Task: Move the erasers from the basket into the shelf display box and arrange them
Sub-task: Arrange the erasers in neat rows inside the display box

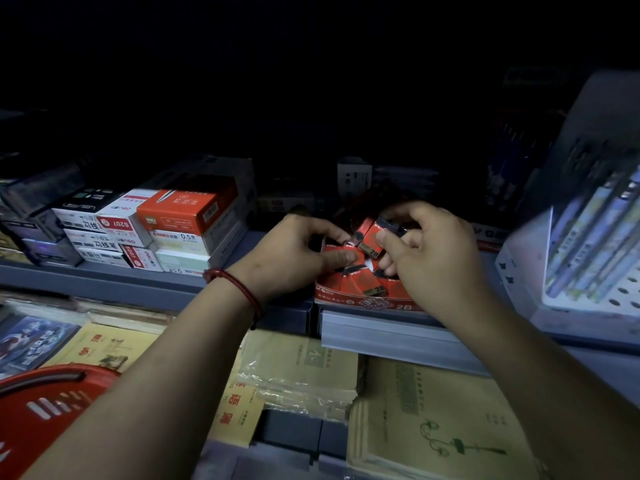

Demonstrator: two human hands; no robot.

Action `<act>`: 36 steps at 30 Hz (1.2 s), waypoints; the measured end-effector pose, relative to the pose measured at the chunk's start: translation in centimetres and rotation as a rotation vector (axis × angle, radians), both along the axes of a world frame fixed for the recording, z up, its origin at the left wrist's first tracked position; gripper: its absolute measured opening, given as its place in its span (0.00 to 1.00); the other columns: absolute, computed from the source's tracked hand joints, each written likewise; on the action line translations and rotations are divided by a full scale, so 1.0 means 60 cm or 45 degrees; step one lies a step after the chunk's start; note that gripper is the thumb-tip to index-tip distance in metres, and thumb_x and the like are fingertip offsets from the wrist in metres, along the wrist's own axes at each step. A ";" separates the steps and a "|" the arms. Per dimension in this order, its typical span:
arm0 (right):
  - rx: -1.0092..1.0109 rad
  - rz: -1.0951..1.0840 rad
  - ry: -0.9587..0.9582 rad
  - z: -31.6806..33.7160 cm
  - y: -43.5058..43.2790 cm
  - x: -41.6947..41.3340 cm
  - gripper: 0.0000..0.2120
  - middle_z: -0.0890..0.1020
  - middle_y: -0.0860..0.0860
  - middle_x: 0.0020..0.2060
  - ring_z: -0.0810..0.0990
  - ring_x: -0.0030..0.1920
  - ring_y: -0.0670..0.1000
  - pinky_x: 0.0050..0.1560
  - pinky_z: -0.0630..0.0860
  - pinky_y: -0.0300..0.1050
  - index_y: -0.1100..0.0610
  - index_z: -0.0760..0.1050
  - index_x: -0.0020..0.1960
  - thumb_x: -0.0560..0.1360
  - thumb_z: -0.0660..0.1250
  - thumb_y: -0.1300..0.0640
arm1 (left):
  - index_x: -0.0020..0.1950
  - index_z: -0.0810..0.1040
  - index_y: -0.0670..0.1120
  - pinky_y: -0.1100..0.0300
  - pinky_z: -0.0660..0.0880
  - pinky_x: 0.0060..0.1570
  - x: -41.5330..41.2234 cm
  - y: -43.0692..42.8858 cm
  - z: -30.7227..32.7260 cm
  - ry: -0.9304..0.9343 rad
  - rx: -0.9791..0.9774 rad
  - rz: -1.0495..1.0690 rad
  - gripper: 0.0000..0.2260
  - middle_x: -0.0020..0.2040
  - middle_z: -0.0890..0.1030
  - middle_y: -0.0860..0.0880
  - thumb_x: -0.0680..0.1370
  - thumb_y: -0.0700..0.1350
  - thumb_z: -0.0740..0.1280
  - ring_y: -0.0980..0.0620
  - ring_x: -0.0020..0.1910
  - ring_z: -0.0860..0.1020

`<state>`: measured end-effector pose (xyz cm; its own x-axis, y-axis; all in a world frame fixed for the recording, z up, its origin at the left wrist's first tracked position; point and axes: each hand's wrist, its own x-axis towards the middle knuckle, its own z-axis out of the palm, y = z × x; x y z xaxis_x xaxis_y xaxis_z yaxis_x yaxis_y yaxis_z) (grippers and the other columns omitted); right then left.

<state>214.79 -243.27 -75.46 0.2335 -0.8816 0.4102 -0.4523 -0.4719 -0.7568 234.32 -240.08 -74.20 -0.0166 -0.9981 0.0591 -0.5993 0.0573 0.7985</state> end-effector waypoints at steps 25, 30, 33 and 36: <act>-0.061 -0.071 0.071 -0.010 -0.011 0.005 0.10 0.82 0.53 0.35 0.83 0.35 0.49 0.40 0.82 0.52 0.50 0.77 0.58 0.77 0.70 0.53 | 0.49 0.84 0.54 0.49 0.82 0.48 -0.010 -0.007 0.000 -0.281 -0.009 0.117 0.16 0.45 0.84 0.53 0.67 0.60 0.78 0.54 0.44 0.83; -0.082 -0.072 0.083 -0.010 -0.010 0.005 0.09 0.81 0.52 0.36 0.83 0.35 0.49 0.40 0.82 0.52 0.48 0.76 0.57 0.77 0.69 0.53 | 0.46 0.84 0.55 0.49 0.82 0.47 -0.013 -0.014 0.003 -0.383 -0.008 0.155 0.10 0.42 0.82 0.56 0.73 0.60 0.74 0.55 0.43 0.82; -0.128 -0.069 0.049 -0.011 -0.009 0.004 0.09 0.80 0.53 0.36 0.82 0.35 0.51 0.41 0.82 0.53 0.49 0.77 0.56 0.76 0.69 0.54 | 0.48 0.82 0.58 0.50 0.82 0.48 -0.017 -0.018 0.000 -0.390 -0.019 0.196 0.13 0.46 0.82 0.55 0.69 0.63 0.74 0.54 0.46 0.81; -0.129 -0.062 0.038 -0.010 -0.008 0.003 0.08 0.80 0.52 0.34 0.82 0.35 0.51 0.42 0.81 0.53 0.48 0.76 0.54 0.76 0.69 0.54 | 0.46 0.82 0.58 0.53 0.81 0.47 -0.018 -0.023 -0.009 -0.220 -0.029 0.264 0.12 0.46 0.82 0.55 0.67 0.59 0.75 0.53 0.46 0.82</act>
<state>214.96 -243.77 -76.06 0.2052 -0.8464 0.4914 -0.4981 -0.5225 -0.6920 233.22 -241.44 -74.77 0.1765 -0.9797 0.0954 -0.7275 -0.0645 0.6831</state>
